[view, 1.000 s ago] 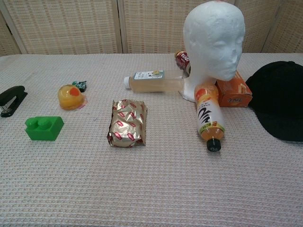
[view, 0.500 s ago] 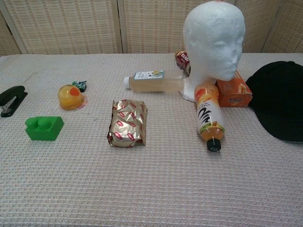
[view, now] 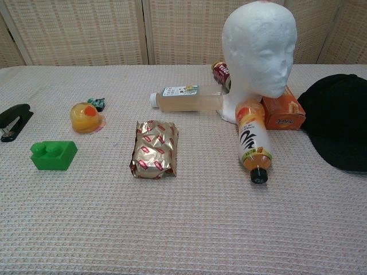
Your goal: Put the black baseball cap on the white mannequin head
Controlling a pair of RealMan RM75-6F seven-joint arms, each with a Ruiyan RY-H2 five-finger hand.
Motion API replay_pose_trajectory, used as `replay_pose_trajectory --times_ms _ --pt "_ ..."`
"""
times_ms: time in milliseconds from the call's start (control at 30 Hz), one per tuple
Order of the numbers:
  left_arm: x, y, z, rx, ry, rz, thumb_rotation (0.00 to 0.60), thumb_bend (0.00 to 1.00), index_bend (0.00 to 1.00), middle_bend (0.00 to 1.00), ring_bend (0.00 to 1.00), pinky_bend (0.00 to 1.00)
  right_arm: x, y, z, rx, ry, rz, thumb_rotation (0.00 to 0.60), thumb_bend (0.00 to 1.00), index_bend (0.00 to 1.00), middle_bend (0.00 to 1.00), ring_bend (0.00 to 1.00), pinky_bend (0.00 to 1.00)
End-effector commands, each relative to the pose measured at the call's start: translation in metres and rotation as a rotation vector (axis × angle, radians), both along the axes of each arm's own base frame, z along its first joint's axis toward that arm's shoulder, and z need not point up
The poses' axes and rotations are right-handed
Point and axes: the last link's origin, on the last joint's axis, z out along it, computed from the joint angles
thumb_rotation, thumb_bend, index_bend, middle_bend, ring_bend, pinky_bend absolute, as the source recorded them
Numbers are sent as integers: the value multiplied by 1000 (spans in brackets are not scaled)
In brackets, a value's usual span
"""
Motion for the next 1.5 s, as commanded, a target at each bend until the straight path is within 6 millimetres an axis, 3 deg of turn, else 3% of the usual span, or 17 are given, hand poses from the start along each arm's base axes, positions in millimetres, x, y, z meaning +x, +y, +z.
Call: replay_pose_trajectory --times_ms 33,1067,1167,1400,1500 --pt "0 0 0 6 1 5 600 141 0 0 0 196 0 -3 -2 2 1 -6 600 150 544 1000 1000 1000" --pt "-4 4 1 41 3 55 600 139 0 0 0 205 8 -33 -10 -37 -53 -42 600 170 511 1000 1000 1000" --pt "-4 4 2 47 -2 56 600 138 0 0 0 207 7 -39 -7 -46 -62 -47 600 207 512 1000 1000 1000" --pt "-4 2 5 72 -10 55 600 145 0 0 0 211 7 -55 8 -81 -125 -42 600 477 484 1000 1000 1000" --pt "-4 2 6 80 -12 54 600 152 0 0 0 211 6 -59 15 -92 -154 -32 600 537 484 1000 1000 1000"
